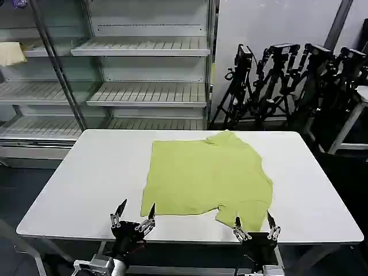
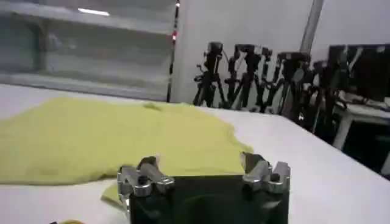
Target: Fold and organize the clothes.
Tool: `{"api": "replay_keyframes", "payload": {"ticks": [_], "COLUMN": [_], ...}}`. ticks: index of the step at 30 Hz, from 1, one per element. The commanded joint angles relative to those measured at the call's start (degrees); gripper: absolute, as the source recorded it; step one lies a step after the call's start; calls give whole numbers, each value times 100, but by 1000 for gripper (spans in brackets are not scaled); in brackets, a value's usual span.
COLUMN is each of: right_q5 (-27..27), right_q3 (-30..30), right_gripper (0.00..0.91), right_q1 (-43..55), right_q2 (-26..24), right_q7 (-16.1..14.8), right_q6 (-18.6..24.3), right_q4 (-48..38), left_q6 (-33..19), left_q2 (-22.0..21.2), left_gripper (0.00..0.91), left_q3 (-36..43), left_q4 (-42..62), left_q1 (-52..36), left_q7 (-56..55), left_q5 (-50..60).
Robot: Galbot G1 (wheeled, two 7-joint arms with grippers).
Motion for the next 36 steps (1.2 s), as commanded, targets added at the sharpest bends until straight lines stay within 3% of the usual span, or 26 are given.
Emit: {"api": "replay_keyframes", "payload": {"ticks": [1, 7, 18, 32, 33, 34, 35, 36], "right_q5": [41, 301, 308, 428, 452, 465, 508, 534], "right_q3": [-32, -66, -217, -254, -259, -263, -268, -271], "right_gripper": [907, 907, 907, 907, 907, 786, 786, 494], "right_q1": [91, 191, 186, 186, 183, 182, 180, 180], "right_q2": [35, 88, 176, 188, 188, 188, 190, 191], "right_q7": [150, 238, 365, 423, 434, 439, 464, 477], "right_q6": [-602, -742, -916, -1045, -1055, -1063, -1092, -1105], "right_q4": [-86, -90, -243, -266, -272, -275, -282, -289], "left_q6": [1284, 1413, 1415, 1422, 1422, 1420, 1420, 1420], "left_q2": [196, 290, 314, 401, 407, 410, 413, 415], "left_gripper": [907, 907, 907, 897, 836, 504, 373, 181], "left_q3": [44, 72, 190, 279, 287, 292, 300, 310], "left_q4": [231, 453, 712, 733, 740, 753, 762, 772], "left_q1": [-498, -774, -1108, -1030, -1041, -1055, -1064, -1071], "left_q7": [-151, -337, -275, -120, -124, -129, -135, -142], "left_q5": [-538, -664, -851, -1181, -1205, -1225, -1233, -1248]}}
